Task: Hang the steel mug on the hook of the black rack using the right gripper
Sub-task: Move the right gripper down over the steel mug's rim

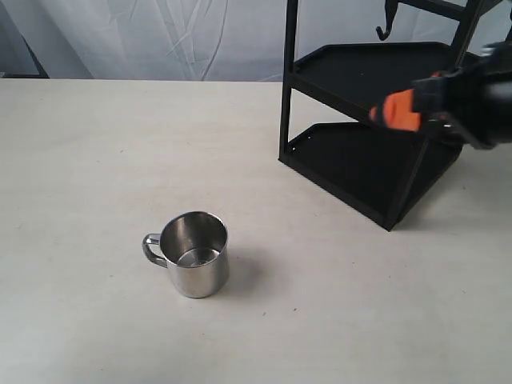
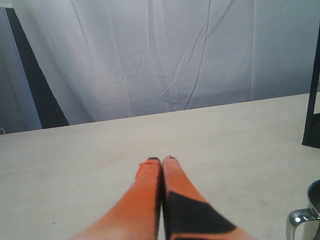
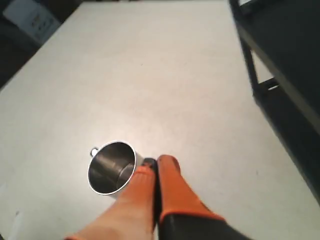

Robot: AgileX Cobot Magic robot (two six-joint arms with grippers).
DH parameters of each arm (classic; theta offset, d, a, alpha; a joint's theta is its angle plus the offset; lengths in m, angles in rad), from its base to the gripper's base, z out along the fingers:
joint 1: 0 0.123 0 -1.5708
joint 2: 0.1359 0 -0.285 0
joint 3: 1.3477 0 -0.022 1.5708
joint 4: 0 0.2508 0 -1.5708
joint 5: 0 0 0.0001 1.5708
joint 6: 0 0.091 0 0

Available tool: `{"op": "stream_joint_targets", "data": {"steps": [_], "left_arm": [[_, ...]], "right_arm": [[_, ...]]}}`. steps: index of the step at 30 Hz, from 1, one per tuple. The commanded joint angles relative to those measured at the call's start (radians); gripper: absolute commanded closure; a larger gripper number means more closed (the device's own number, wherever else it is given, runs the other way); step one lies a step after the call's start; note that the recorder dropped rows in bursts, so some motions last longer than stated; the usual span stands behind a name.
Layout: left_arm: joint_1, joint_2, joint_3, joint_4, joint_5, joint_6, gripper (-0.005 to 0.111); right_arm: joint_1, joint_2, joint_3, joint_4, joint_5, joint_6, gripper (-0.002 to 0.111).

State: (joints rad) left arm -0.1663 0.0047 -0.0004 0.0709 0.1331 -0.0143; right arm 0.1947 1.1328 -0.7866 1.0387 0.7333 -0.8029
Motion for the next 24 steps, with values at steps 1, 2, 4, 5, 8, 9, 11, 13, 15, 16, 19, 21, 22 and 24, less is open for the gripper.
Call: {"op": "stream_joint_targets", "data": {"steps": [1, 2, 4, 5, 8, 9, 11, 13, 15, 16, 19, 21, 22, 24], "left_arm": [[-0.005, -0.005, 0.000, 0.001, -0.005, -0.002, 0.105], [-0.005, -0.005, 0.000, 0.001, -0.005, -0.002, 0.105], [-0.005, -0.005, 0.000, 0.001, -0.005, -0.002, 0.105], [-0.005, -0.005, 0.000, 0.001, -0.005, -0.002, 0.105], [-0.005, -0.005, 0.000, 0.001, -0.005, -0.002, 0.105], [-0.005, -0.005, 0.000, 0.001, -0.005, -0.002, 0.105], [-0.005, -0.005, 0.000, 0.001, -0.005, -0.002, 0.105], [-0.005, -0.005, 0.000, 0.001, -0.005, -0.002, 0.105], [-0.005, -0.005, 0.000, 0.001, -0.005, -0.002, 0.105], [-0.005, -0.005, 0.000, 0.001, -0.005, -0.002, 0.105], [-0.005, -0.005, 0.000, 0.001, -0.005, -0.002, 0.105], [-0.005, -0.005, 0.000, 0.001, -0.005, -0.002, 0.105], [-0.005, -0.005, 0.000, 0.001, -0.005, -0.002, 0.105], [-0.005, -0.005, 0.000, 0.001, -0.005, -0.002, 0.105]], "right_arm": [[0.284, 0.212, -0.153, -0.355, -0.101, 0.291, 0.109], [0.331, 0.251, -0.180, -0.433, -0.103, 0.391, 0.109], [0.427, 0.346, -0.246, -0.602, -0.075, 0.554, 0.109], [0.456, 0.382, -0.271, -0.672, -0.060, 0.613, 0.109], [0.525, 0.502, -0.356, -0.788, -0.005, 0.778, 0.109], [0.535, 0.536, -0.376, -0.795, 0.006, 0.795, 0.109], [0.545, 0.587, -0.408, -0.795, 0.016, 0.803, 0.104], [0.553, 0.635, -0.438, -0.795, 0.020, 0.811, 0.091], [0.553, 0.674, -0.463, -0.795, 0.020, 0.825, 0.073], [0.553, 0.687, -0.471, -0.795, 0.017, 0.826, 0.067], [0.553, 0.722, -0.484, -0.793, -0.009, 0.828, 0.054], [0.553, 0.739, -0.486, -0.787, -0.043, 0.829, 0.055], [0.553, 0.745, -0.486, -0.785, -0.060, 0.829, 0.056], [0.553, 0.759, -0.486, -0.784, -0.091, 0.829, 0.060]]}}
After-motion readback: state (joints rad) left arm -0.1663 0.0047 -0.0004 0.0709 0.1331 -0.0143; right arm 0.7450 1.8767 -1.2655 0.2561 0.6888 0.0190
